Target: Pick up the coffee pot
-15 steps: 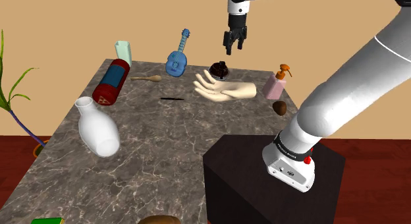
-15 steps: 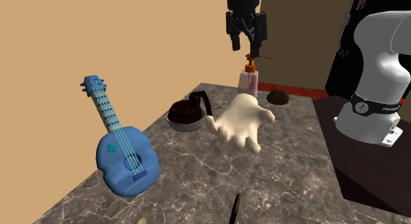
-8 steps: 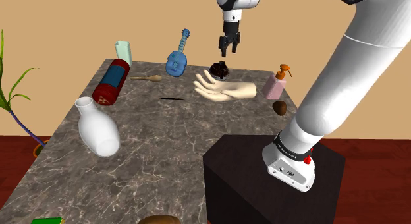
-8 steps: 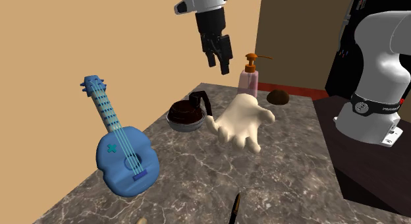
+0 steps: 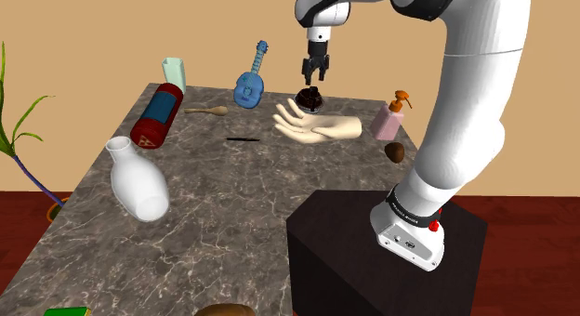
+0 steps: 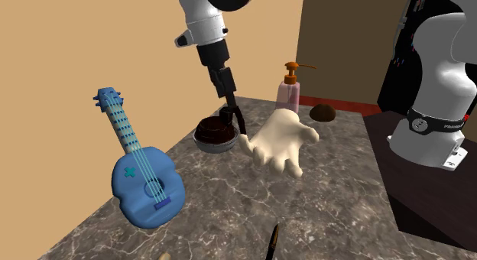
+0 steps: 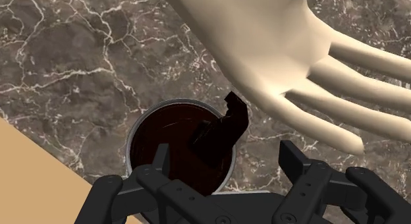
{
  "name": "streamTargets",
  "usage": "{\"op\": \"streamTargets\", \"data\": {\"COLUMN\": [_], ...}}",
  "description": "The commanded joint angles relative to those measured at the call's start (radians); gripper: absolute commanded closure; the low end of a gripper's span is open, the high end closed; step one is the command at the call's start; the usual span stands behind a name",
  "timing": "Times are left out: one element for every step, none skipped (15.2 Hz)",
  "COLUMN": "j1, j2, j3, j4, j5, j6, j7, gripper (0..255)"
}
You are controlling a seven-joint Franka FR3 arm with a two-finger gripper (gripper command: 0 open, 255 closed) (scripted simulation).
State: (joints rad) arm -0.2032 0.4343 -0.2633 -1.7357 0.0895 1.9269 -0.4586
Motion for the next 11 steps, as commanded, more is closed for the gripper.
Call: {"op": "streamTargets", "data": {"j1": [-0.008,-0.009,-0.009,-0.01,-0.011,-0.011,-0.012,-0.012,-0.012,-0.012,-0.012], "j2": [0.033,0.04,0.046,0.053,0.061,0.068,0.072,0.072,0.072,0.072,0.072], "j3": [0.003,0.004,0.005,0.006,0.007,0.008,0.009,0.009,0.009,0.009,0.009], "j4": [0.016,0.012,0.008,0.004,0.001,-0.002,-0.004,-0.004,-0.004,-0.003,-0.003], "j5": [0.01,0.012,0.014,0.016,0.018,0.02,0.021,0.021,0.021,0.021,0.021], "j6": [0.014,0.025,0.035,0.046,0.056,0.066,0.072,0.072,0.072,0.072,0.072], "j7": [-0.009,-0.01,-0.011,-0.012,-0.013,-0.014,-0.015,-0.015,-0.015,-0.015,-0.015], "gripper": [0,0,0,0,0,0,0,0,0,255,255]}}
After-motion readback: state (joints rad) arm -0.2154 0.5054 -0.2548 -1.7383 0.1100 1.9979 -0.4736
